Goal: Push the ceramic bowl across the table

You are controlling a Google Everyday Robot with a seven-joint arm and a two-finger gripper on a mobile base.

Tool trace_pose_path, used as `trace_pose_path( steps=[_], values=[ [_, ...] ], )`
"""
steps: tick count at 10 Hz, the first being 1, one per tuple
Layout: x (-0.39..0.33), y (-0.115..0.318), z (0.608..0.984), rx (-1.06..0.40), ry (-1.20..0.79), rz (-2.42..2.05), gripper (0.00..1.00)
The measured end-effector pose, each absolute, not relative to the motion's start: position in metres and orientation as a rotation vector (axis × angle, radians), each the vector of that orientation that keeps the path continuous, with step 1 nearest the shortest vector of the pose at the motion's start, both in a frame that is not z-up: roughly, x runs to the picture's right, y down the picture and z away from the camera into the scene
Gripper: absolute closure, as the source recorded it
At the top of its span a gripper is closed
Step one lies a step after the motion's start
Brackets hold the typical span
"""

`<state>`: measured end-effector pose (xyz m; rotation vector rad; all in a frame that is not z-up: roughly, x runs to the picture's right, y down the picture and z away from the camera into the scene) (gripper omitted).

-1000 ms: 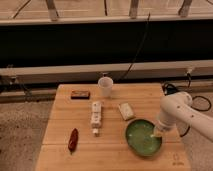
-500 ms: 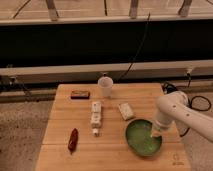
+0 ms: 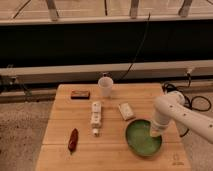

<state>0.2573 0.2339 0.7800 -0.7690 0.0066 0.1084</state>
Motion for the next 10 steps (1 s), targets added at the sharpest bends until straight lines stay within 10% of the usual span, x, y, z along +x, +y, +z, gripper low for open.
trace_pose_path(
  steps=[10],
  values=[
    [0.228,0.226,0.792,-0.772,0.022,0.035,0.96]
  ],
)
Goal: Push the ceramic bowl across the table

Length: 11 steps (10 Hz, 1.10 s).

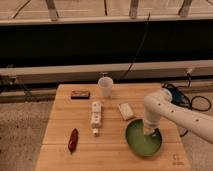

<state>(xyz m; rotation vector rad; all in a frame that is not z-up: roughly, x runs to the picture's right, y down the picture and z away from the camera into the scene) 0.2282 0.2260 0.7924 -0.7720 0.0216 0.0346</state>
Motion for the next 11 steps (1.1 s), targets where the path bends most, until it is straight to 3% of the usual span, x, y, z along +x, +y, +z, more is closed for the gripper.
trace_pose_path(
  steps=[11],
  values=[
    [0.168,0.211,0.810,-0.754,0.058,-0.105,0.96]
  ],
)
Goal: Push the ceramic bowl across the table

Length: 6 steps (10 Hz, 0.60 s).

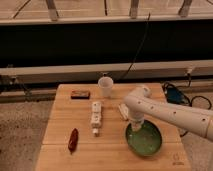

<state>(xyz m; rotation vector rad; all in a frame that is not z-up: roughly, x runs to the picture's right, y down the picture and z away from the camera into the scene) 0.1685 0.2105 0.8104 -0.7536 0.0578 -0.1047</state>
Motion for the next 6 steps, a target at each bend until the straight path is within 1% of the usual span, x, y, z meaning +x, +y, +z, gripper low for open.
trace_pose_path(
  steps=[6],
  values=[
    [0.138,0.205,0.814,-0.749,0.072,-0.188,0.96]
  ],
)
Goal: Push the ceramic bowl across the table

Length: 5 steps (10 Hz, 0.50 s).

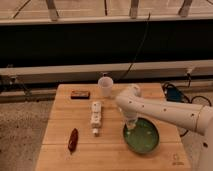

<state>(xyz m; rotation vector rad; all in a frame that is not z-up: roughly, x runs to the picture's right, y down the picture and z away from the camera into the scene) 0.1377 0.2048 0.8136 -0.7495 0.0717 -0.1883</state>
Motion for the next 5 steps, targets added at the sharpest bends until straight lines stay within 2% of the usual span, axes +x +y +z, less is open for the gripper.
trace_pose_path(
  steps=[5],
  values=[
    [0.103,0.205,0.812,-0.745,0.078,-0.262,0.96]
  ],
)
